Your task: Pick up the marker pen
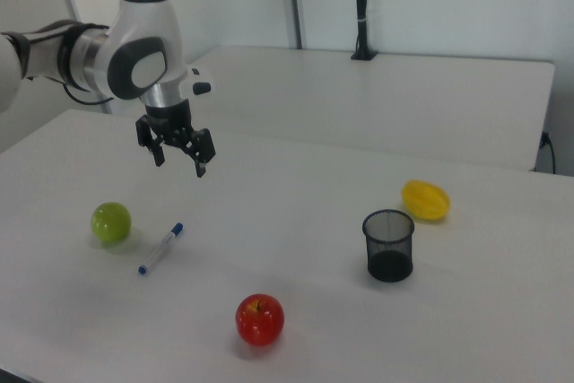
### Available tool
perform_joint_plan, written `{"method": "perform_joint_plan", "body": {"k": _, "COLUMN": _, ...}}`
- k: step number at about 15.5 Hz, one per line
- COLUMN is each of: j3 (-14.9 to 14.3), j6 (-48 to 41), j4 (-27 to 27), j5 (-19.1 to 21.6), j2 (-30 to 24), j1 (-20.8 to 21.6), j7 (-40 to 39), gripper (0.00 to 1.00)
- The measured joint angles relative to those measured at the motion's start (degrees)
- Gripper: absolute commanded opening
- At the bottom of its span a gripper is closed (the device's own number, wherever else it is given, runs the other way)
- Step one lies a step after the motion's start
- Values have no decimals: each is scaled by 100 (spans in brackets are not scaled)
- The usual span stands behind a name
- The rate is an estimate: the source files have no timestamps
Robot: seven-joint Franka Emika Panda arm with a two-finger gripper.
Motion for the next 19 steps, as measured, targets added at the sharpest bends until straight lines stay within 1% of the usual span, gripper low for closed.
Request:
{"method": "perform_joint_plan", "body": {"k": 2, "j3": -143, "j6": -515, "j4": 10, "j5": -9, "j2": -444, "j1": -41, "j7": 0, "gripper": 100}}
{"method": "perform_joint_plan", "body": {"k": 5, "j3": -460, "j6": -1474, "j4": 152, "j5": -9, "j2": -1036, "j1": -53, "j7": 0, "gripper": 100}}
{"method": "perform_joint_plan", "body": {"k": 7, "j3": -584, "j6": -1985, "j4": 290, "j5": -9, "j2": -1308, "j1": -52, "j7": 0, "gripper": 100}}
{"method": "perform_joint_plan", "body": {"k": 10, "j3": -738, "j6": -2353, "j4": 357, "j5": -9, "j2": -1585, "j1": 16, "j7": 31, "gripper": 100}}
{"method": "perform_joint_plan", "body": {"k": 14, "j3": -1205, "j6": -2234, "j4": 358, "j5": -9, "j2": -1627, "j1": 400, "j7": 43, "gripper": 100}}
{"method": "perform_joint_plan", "body": {"k": 16, "j3": -1296, "j6": -1889, "j4": 356, "j5": -9, "j2": -1595, "j1": 434, "j7": 6, "gripper": 100}}
{"method": "perform_joint_plan", "body": {"k": 19, "j3": -1306, "j6": -1513, "j4": 353, "j5": -9, "j2": -1486, "j1": 434, "j7": -2, "gripper": 100}}
